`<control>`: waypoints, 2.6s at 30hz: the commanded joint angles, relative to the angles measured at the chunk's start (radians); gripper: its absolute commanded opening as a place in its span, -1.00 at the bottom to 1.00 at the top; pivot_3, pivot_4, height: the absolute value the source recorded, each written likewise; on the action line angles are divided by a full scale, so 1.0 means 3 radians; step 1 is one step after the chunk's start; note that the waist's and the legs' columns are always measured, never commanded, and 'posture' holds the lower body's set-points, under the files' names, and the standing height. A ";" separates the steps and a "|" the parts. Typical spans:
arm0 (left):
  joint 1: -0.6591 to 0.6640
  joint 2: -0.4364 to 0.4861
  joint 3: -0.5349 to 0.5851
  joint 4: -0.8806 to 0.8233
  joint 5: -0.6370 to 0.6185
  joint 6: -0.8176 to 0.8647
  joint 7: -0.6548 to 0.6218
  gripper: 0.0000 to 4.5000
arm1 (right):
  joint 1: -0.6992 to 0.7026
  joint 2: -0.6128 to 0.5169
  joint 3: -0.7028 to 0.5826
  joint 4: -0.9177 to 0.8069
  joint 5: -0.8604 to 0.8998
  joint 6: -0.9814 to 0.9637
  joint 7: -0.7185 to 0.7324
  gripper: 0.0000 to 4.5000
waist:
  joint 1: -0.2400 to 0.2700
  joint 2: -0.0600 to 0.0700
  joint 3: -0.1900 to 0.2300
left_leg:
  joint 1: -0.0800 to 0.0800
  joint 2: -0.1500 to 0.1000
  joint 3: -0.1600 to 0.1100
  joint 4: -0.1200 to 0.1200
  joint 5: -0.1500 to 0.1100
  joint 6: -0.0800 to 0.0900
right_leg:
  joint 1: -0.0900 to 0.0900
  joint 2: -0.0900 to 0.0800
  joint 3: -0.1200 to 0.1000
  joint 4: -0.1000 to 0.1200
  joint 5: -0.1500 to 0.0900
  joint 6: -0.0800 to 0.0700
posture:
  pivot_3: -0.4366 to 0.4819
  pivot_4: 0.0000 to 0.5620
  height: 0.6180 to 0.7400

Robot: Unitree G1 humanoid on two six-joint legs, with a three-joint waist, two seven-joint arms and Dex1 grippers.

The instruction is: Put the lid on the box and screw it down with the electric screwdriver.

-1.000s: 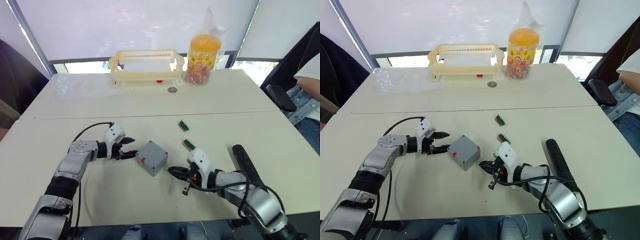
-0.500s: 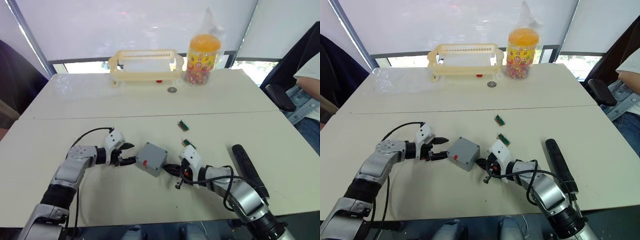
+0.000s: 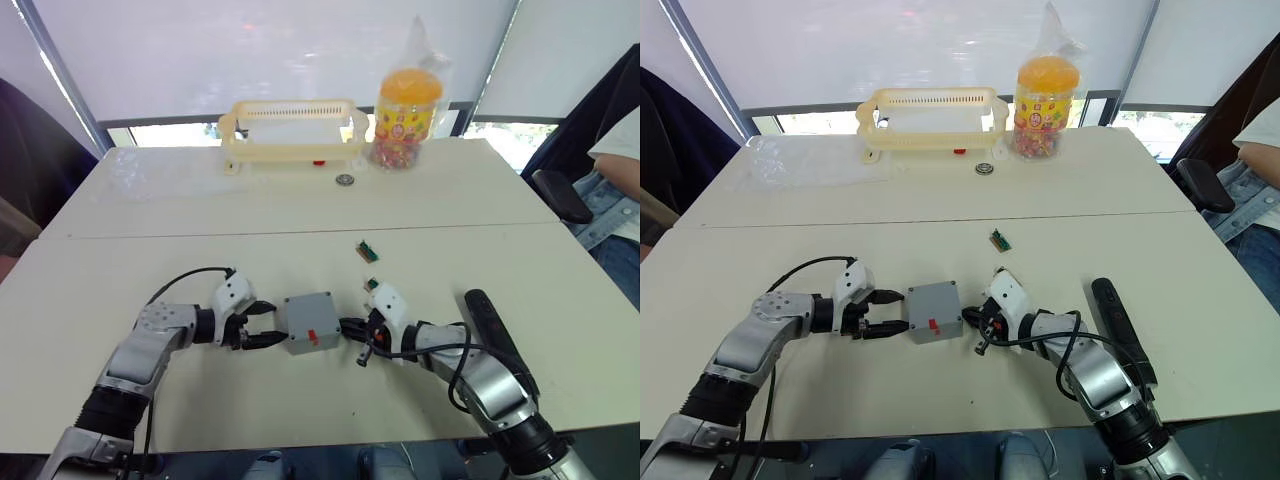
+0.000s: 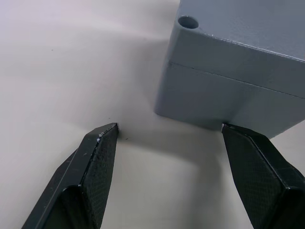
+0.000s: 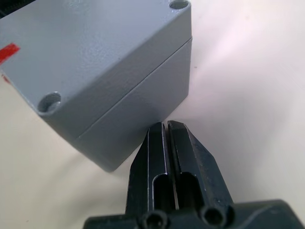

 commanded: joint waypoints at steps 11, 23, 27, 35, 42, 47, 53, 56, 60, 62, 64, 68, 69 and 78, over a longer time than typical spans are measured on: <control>-0.0057 -0.0047 -0.0024 0.0053 0.0030 -0.0110 0.0122 0.57 | 0.0050 0.0071 0.0035 -0.0172 0.0002 -0.0045 0.0085 -0.97 | 0.0002 0.0000 0.0000 | 0.0000 0.0000 0.0000 0.0000 0.0000 0.0000 | 0.0000 0.0000 0.0000 0.0000 0.0000 0.0000 | -0.05 -0.47 1.00; -0.0169 -0.0156 -0.0008 0.0270 0.0109 -0.0312 0.0312 0.57 | 0.0095 0.0071 0.0066 -0.0257 -0.0034 0.0001 0.0089 -0.97 | 0.0006 0.0000 0.0000 | 0.0001 0.0000 0.0000 0.0000 0.0000 0.0000 | 0.0001 0.0000 0.0000 0.0000 0.0000 0.0000 | -0.05 -0.47 1.00; -0.0153 -0.0157 -0.0018 0.0278 0.0116 -0.0340 0.0311 0.57 | 0.0118 0.0059 0.0062 -0.0264 -0.0040 0.0017 0.0093 -0.97 | 0.0001 0.0000 0.0000 | 0.0001 0.0000 0.0000 0.0000 0.0000 0.0000 | 0.0000 0.0000 0.0000 0.0000 0.0000 0.0000 | -0.05 -0.47 1.00; 0.0038 0.0032 0.0162 -0.0098 -0.0170 0.0006 0.0190 0.57 | 0.0131 -0.0033 -0.0038 -0.0242 -0.0087 -0.0019 0.0095 -0.97 | -0.0007 0.0000 0.0000 | 0.0000 0.0000 0.0000 -0.0001 0.0000 0.0000 | -0.0001 0.0000 0.0000 -0.0001 0.0000 0.0000 | -0.05 -0.47 1.00; 0.0190 0.0477 0.0666 -0.0441 -0.0568 0.0439 0.0148 1.00 | 0.0252 -0.0319 -0.0441 -0.0590 0.0002 0.0105 0.0063 -0.60 | 0.0005 0.0002 0.0002 | -0.0007 0.0001 -0.0001 -0.0002 0.0000 0.0000 | -0.0007 0.0000 0.0000 -0.0003 0.0000 -0.0001 | -0.05 -0.47 1.00; 0.0202 0.0718 0.1041 -0.0828 -0.1055 0.1079 0.0186 1.00 | 0.0281 -0.0380 -0.0962 -0.1033 0.0369 0.0495 0.0006 0.47 | 0.0001 0.0003 0.0004 | -0.0014 0.0002 -0.0003 -0.0002 0.0000 0.0000 | -0.0010 0.0000 -0.0002 -0.0009 0.0000 0.0000 | -0.05 -0.47 1.00; 0.0138 0.0969 0.1156 -0.1299 -0.1450 0.1436 0.0136 -0.02 | 0.0143 -0.0376 -0.1498 -0.1345 0.0918 0.1050 -0.0123 0.70 | 0.0000 0.0004 0.0005 | -0.0016 0.0003 -0.0002 -0.0002 -0.0001 0.0000 | -0.0011 0.0000 -0.0002 -0.0013 0.0000 -0.0001 | -0.05 -0.47 1.00; 0.0096 0.1127 0.1009 -0.1496 -0.1386 0.1446 0.0144 -0.73 | 0.0065 -0.0441 -0.1496 -0.1268 0.0778 0.1170 -0.0348 0.70 | 0.0001 0.0004 0.0006 | -0.0016 0.0003 -0.0002 -0.0002 -0.0001 0.0000 | -0.0011 0.0000 -0.0002 -0.0014 -0.0001 -0.0003 | -0.05 -0.47 1.00; 0.0043 0.1216 0.0833 -0.1712 -0.1334 0.1493 0.0268 -0.94 | -0.0012 -0.0353 -0.1430 -0.1164 0.0818 0.1275 -0.0488 0.70 | 0.0001 0.0006 0.0007 | -0.0019 0.0003 -0.0001 -0.0003 -0.0001 0.0001 | -0.0011 0.0001 -0.0003 -0.0021 -0.0002 -0.0008 | -0.05 -0.47 1.00; -0.0032 0.1194 0.0773 -0.1828 -0.1347 0.1561 0.0390 -0.94 | -0.0008 -0.0287 -0.1296 -0.1089 0.0763 0.1246 -0.0551 0.70 | 0.0000 0.0006 0.0007 | -0.0022 0.0003 -0.0001 -0.0003 -0.0001 0.0001 | -0.0011 0.0001 -0.0003 -0.0023 0.0000 -0.0004 | -0.05 -0.47 1.00; -0.0067 0.1205 0.0730 -0.1943 -0.1382 0.1630 0.0451 -0.94 | -0.0013 -0.0229 -0.1199 -0.1007 0.0724 0.1200 -0.0594 0.70 | 0.0000 0.0006 0.0007 | -0.0024 0.0003 -0.0002 -0.0003 -0.0001 0.0001 | -0.0012 0.0001 -0.0003 -0.0024 0.0001 -0.0003 | -0.05 -0.47 1.00; -0.0077 0.1216 0.0685 -0.2090 -0.1435 0.1692 0.0508 -0.94 | -0.0040 -0.0169 -0.1092 -0.0798 0.0588 0.1012 -0.0660 0.70 | -0.0008 0.0008 0.0008 | -0.0027 0.0003 0.0000 -0.0003 -0.0001 0.0001 | -0.0016 0.0001 -0.0003 -0.0024 0.0002 -0.0003 | -0.05 -0.47 1.00; -0.0071 0.1211 0.0692 -0.2105 -0.1464 0.1705 0.0508 -0.94 | -0.0045 -0.0155 -0.1073 -0.0751 0.0563 0.0965 -0.0669 0.70 | -0.0006 0.0008 0.0008 | -0.0027 0.0003 -0.0001 -0.0003 -0.0001 0.0001 | -0.0016 0.0002 -0.0003 -0.0024 0.0002 -0.0002 | -0.05 -0.47 1.00; -0.0008 0.1185 0.0640 -0.2063 -0.1420 0.1608 0.0519 -0.94 | -0.0006 -0.0061 -0.0908 -0.0518 0.0374 0.0596 -0.0678 0.70 | -0.0006 0.0008 0.0008 | -0.0028 0.0003 -0.0001 -0.0003 -0.0001 0.0001 | -0.0017 0.0003 -0.0003 -0.0024 0.0002 -0.0003 | -0.05 -0.47 1.00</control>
